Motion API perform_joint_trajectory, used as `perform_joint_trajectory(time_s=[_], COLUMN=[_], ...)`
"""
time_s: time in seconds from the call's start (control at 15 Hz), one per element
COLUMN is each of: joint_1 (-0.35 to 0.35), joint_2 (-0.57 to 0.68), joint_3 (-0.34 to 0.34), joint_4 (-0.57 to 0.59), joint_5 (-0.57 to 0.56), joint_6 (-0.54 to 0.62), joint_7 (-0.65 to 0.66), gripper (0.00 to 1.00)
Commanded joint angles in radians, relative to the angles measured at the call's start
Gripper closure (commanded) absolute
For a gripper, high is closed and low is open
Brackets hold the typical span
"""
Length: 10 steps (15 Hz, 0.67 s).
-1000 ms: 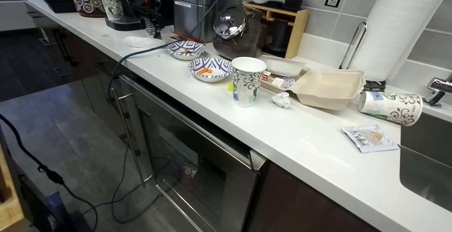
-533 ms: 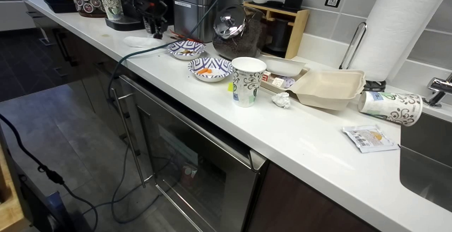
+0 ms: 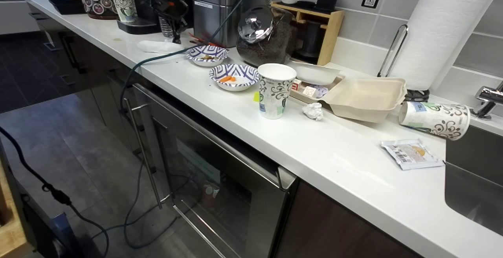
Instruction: Tip the coffee pod over and place it upright
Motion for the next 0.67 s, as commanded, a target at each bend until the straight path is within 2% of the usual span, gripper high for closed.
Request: perform_joint_trajectory(time_s=[0.0,0.33,0.47,0.6], joint_1=[-0.008,0.037,0.068,0.118], joint_2=[-0.009,-0.187,-0.245,-0.293], joint_3=[0.007,0.032,0.019,-0.030], joint_4=[-0.003,-0.217,-0.303,-0.395], joint_5=[0.018,-0.040,-0.119,-0.269], joint_6=[-0.016,0.311,0.402,0.480], joint_7=[-0.016,-0.070,-0.063,0.004], gripper=[0.99,0.99,0.99,0.99])
